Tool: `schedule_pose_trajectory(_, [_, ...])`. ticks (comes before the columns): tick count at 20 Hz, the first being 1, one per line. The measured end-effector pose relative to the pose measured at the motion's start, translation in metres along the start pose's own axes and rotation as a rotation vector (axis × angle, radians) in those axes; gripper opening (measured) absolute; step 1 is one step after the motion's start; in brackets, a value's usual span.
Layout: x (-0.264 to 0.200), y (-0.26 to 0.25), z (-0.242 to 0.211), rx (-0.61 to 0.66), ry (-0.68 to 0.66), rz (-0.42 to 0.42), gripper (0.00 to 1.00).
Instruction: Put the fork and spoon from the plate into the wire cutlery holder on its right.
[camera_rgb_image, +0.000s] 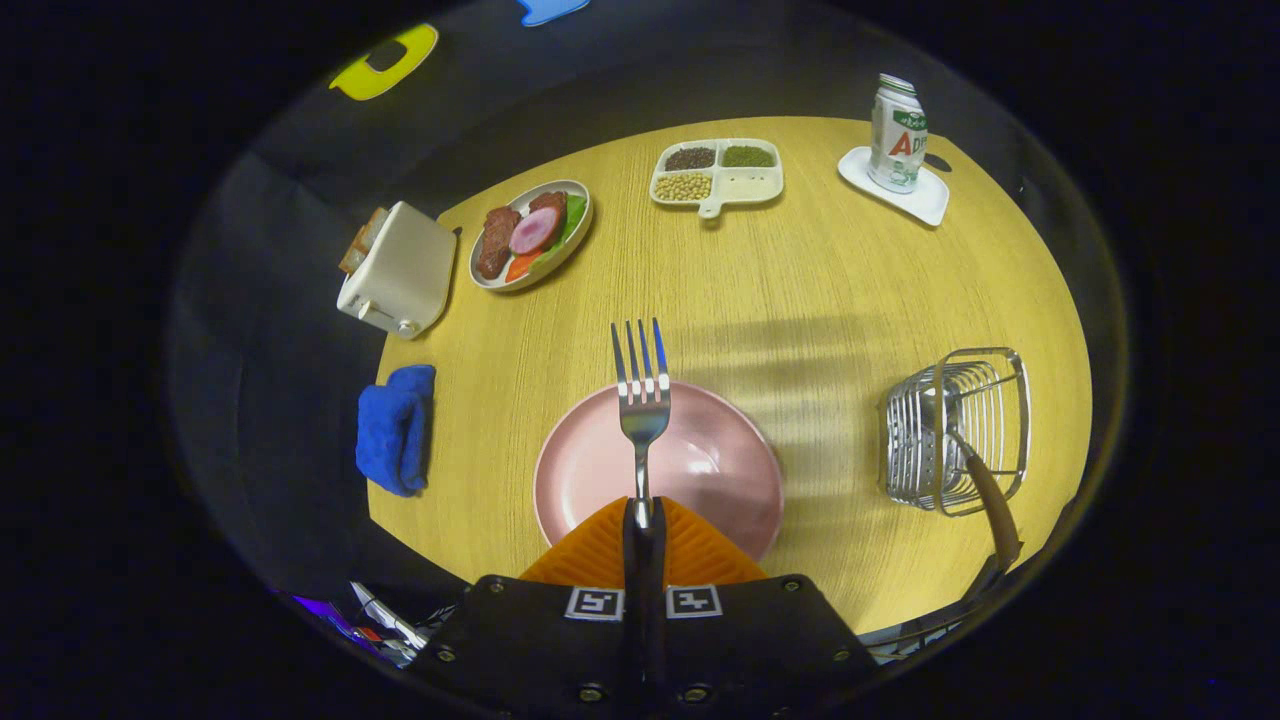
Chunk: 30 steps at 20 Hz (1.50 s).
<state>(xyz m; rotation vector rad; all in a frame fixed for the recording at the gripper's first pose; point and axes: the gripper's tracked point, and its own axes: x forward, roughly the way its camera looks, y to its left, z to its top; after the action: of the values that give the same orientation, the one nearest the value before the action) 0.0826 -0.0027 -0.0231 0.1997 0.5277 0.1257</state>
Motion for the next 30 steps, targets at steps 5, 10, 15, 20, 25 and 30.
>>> schedule_pose_trajectory(5, [-0.024,-0.033,0.024,0.050,-0.049,-0.037,0.01])
schedule_pose_trajectory(10, [-0.045,-0.070,0.034,0.078,-0.075,-0.086,0.01])
schedule_pose_trajectory(15, [-0.062,-0.107,0.033,0.078,-0.046,-0.139,0.01])
schedule_pose_trajectory(20, [-0.072,-0.140,0.018,0.086,0.051,-0.172,0.01])
schedule_pose_trajectory(25, [-0.077,-0.155,0.002,0.110,0.174,-0.174,0.01])
schedule_pose_trajectory(30, [-0.083,-0.147,-0.009,0.118,0.296,-0.131,0.01])
